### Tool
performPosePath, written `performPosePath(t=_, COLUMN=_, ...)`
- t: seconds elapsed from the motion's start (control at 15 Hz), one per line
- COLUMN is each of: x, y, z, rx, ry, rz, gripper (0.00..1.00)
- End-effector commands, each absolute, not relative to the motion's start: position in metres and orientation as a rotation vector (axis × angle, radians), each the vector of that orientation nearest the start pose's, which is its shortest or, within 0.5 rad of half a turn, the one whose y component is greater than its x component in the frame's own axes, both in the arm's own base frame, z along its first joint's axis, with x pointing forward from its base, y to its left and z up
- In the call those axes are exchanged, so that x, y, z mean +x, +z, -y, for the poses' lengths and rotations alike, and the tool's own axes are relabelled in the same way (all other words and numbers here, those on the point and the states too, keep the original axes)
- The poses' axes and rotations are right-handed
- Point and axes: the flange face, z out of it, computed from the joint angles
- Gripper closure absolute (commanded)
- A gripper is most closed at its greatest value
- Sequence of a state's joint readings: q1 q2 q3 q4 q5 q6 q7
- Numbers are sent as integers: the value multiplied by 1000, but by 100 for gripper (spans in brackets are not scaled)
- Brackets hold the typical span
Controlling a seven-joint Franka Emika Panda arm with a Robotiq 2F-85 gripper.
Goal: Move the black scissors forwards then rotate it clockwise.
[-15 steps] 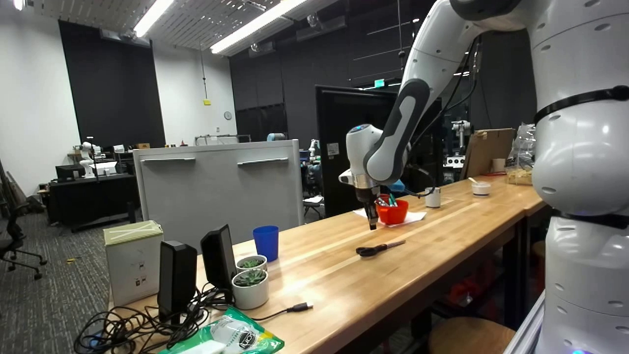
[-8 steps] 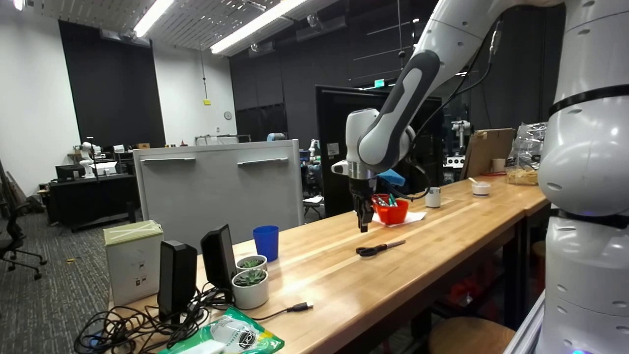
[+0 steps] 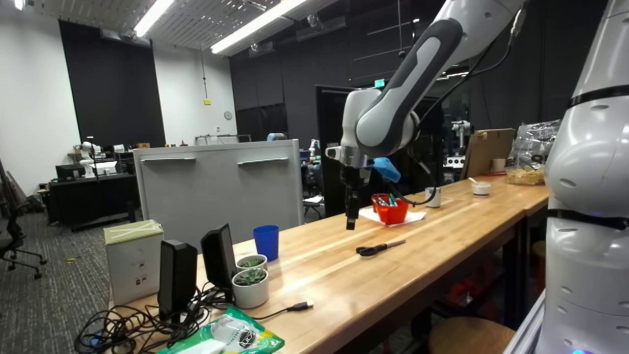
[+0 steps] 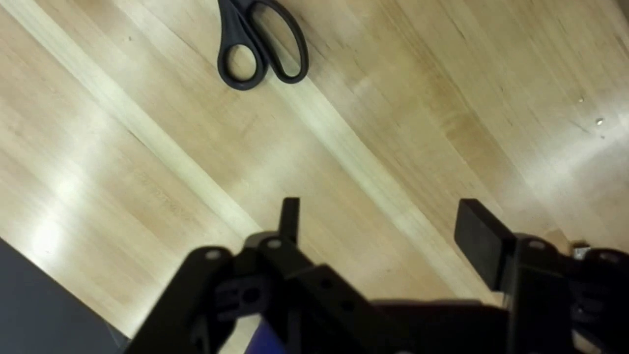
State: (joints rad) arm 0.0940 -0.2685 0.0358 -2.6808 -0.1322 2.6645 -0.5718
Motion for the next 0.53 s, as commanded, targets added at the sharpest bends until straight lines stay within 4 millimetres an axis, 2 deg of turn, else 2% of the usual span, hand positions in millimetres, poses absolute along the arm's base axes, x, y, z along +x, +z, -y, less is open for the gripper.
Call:
performPosePath(t=0.0, x=399, y=358, z=-55, rx=-3102, ry=-460, rz=980, gripper=0)
performPosePath(t=0.4, x=376, y=359, z=-31, rx=-3222, ry=-481, rz=416, gripper=0)
performPosePath(t=0.47, x=386, y=367, z=-27, rx=-3234, ry=-484, rz=318, gripper=0)
